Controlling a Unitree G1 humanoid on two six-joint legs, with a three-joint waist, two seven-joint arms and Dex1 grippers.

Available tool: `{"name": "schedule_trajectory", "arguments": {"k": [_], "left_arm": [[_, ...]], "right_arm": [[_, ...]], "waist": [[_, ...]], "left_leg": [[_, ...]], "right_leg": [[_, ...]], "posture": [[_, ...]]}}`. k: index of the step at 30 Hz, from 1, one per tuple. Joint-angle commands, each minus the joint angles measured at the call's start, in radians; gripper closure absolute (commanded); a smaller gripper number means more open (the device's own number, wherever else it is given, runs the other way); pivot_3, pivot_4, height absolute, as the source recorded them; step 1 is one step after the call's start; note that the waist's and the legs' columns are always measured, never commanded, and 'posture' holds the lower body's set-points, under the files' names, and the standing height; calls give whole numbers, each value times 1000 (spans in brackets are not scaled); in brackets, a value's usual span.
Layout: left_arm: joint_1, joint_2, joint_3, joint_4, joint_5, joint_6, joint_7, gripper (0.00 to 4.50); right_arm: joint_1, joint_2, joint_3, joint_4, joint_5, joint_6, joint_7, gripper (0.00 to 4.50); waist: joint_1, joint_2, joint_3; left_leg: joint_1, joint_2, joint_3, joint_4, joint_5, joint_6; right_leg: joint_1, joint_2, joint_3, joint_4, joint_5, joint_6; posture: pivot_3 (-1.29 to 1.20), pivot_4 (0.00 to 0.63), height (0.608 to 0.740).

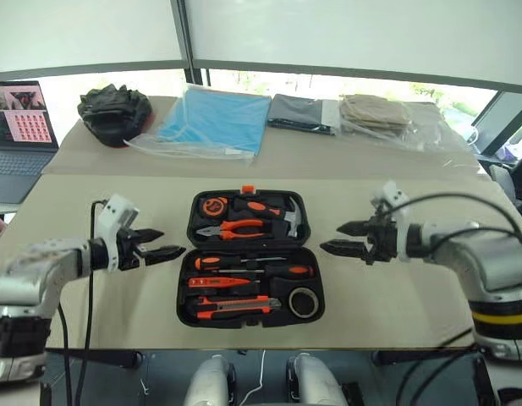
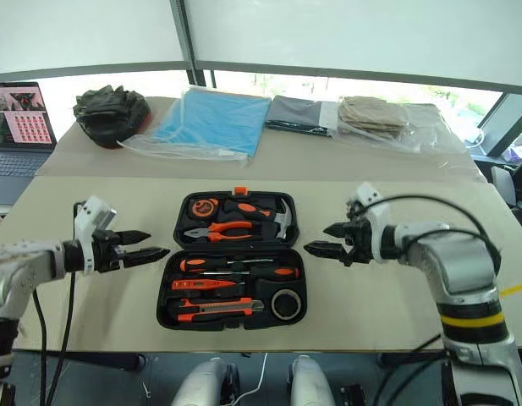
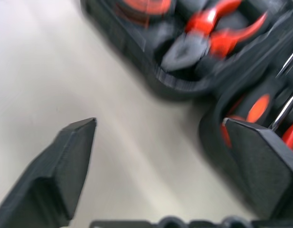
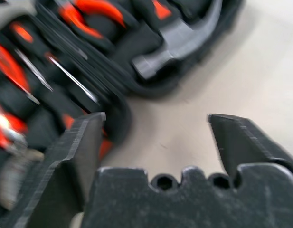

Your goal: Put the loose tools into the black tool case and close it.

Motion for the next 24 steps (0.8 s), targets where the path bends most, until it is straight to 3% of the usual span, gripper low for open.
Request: {"name": "schedule_trajectory", "arguments": {"k": [1,6,12,16,20,24], "left_arm": [[-112,-70,11,5,-22,200,148,0],[-174,-148,-3,43,56,248,319,0],[-162,-172,-1,5,24,300,339,0],[-155,-209,17,12,10,307,358,0],[-135,-223,-6,11,21,291,360,0],[-132,-241,0,27,26,276,373,1141]], "right_arm": [[-126,79,-9,97,-3,167,-123,24],[-209,147,54,219,-62,134,-229,24],[-235,191,99,296,-95,95,-292,24],[-248,209,118,333,-99,96,-306,1008],[-243,213,154,343,-106,95,-313,2497],[-243,233,142,384,-119,98,-344,3851]], "waist": [[2,0,0],[1,0,0],[-7,0,0],[-7,0,0],[-6,0,0],[-5,-1,-1]], "left_leg": [[1,-1,0,0,0,0],[-3,-3,0,-1,0,1],[-7,-3,0,-1,0,0],[-6,-4,0,-1,0,0],[-4,-3,0,-1,0,0],[-1,-4,-1,-1,0,0]], "right_leg": [[1,0,0,0,0,0],[-1,0,0,0,1,1],[-4,-1,0,0,1,2],[-4,-1,0,-1,1,2],[-3,-1,0,0,1,2],[1,-2,0,0,1,2]], "posture": [[0,150,740],[0,150,740],[0,150,740],[0,150,740],[0,150,740],[0,150,740]]}}
